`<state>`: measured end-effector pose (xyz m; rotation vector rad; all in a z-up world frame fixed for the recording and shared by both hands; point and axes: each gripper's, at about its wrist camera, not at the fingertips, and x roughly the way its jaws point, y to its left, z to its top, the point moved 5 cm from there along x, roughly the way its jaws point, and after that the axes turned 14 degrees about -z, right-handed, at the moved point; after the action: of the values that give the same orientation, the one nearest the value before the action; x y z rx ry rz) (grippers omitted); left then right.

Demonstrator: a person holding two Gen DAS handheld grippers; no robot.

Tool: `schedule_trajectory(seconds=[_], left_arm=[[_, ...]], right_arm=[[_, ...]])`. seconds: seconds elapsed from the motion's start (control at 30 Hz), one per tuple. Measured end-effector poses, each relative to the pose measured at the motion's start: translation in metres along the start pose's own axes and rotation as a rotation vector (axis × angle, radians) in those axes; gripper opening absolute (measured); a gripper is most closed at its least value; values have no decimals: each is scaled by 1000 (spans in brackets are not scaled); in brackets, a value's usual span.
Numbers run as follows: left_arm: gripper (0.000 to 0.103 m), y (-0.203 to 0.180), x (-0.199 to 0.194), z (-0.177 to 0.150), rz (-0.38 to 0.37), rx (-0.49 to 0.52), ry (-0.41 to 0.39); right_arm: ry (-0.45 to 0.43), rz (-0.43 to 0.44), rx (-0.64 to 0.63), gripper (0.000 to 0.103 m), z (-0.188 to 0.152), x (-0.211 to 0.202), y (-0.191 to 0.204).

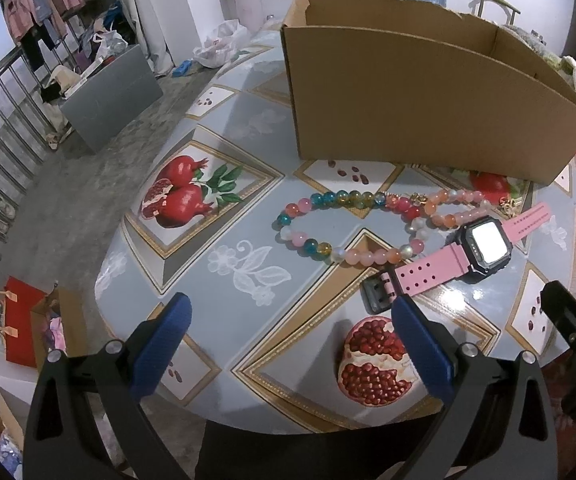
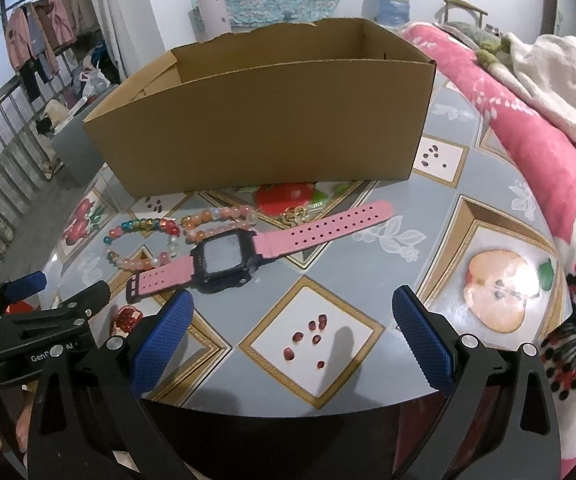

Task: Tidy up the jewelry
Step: 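Move the right tool to the pink-strapped watch while the left tool approaches its strap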

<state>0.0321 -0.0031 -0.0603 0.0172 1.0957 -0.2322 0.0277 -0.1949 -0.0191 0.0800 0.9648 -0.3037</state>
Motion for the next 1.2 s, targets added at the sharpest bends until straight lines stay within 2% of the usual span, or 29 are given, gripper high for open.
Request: schedule_trajectory(seconds=[0.13,0.23,0.37,0.53,0.6,0.77,0.93,1.07,1.2], left_arm=[[99,-3,4,2,9,10,6],[99,-4,2,6,-7,32,-22],[99,0,-1,12,-112,48,-76],[99,10,-17,12,-280,108,-215],[99,7,-21,13,-307,130,-238],[99,-14,-19,13,-400,204,-193],[99,-39,-8,13,-398,289,-153],[97,-44,-7,14,-431,349,-159],[83,-43,-6,11,-486,399,-154]], right_arm=[[-7,12,-1,95,2,5,-2],[-34,42,-4,95,3,6,-5],[-97,71,-31,95,4,6,-8],[-158,143,-84,95,6,5,-8],[-165,171,-103,95,8,5,-6],[-158,263,-161,95,17,0,2],[-148,326,-216,94,29,3,11],[-115,343,-320,84,32,11,17],[-94,357,-496,79,31,14,32]])
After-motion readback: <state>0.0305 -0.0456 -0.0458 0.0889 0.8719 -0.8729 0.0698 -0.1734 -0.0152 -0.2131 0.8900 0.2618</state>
